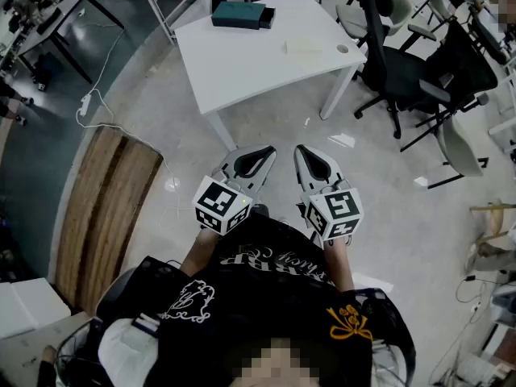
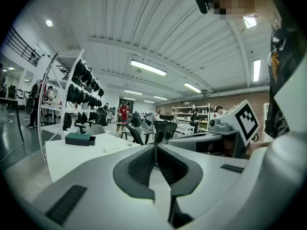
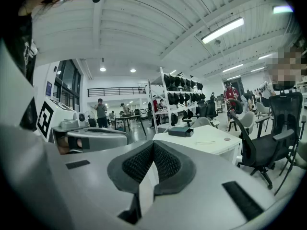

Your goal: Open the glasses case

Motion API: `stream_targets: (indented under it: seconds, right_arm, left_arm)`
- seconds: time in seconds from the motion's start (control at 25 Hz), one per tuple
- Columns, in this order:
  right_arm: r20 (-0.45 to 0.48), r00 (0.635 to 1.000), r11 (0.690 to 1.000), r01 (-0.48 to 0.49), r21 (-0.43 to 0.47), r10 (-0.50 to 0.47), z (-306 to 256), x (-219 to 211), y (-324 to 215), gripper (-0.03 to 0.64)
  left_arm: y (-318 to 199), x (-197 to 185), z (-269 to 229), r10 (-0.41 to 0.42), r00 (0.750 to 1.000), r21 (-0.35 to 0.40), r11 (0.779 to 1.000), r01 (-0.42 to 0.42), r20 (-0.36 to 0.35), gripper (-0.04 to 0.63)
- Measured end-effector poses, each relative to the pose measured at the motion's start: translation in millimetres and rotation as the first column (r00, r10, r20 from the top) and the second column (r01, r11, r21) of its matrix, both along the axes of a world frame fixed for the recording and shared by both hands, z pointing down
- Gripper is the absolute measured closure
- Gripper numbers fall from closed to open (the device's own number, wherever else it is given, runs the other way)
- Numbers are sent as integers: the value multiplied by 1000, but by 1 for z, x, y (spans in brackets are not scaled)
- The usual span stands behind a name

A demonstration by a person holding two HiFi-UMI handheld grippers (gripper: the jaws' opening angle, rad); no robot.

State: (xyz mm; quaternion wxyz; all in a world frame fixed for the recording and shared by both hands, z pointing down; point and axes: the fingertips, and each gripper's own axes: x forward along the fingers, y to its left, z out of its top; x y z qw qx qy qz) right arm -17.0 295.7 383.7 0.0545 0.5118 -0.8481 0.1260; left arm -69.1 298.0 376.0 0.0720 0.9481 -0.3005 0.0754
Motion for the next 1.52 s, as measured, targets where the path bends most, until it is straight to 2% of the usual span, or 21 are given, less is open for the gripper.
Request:
stream_targets:
  seconds: [0.2, 0.44, 0.72, 1.08, 1.28, 1.52]
  right_arm:
    - [-8, 1000, 1000, -3, 0, 3, 3, 8, 5, 603]
    - [39, 999, 1000, 2, -27, -1, 10, 12, 14, 603]
    - [37, 999, 1000, -3, -29, 4, 19, 24, 25, 603]
    - [90, 996, 998, 23, -50, -19, 27, 18, 22, 603]
    - [105, 994, 996, 38, -83, -29, 36, 12, 4, 603]
    - [101, 995, 994, 16, -104, -6, 44, 20, -36, 603]
  left_arm:
    - [4, 6, 2, -1, 1000, 6, 1000, 1, -1, 566]
    - [11, 14, 5, 7, 1000, 2, 1000, -7, 3, 567]
    - [23, 25, 7, 12, 1000, 4, 1000, -12, 10, 567]
    - [26, 14, 9, -26, 998, 13, 1000, 25, 55, 567]
    - [10, 5, 15, -49, 996, -10, 999, 49, 70, 567]
    - [-38, 9, 24, -36, 998, -35, 999, 38, 58, 568]
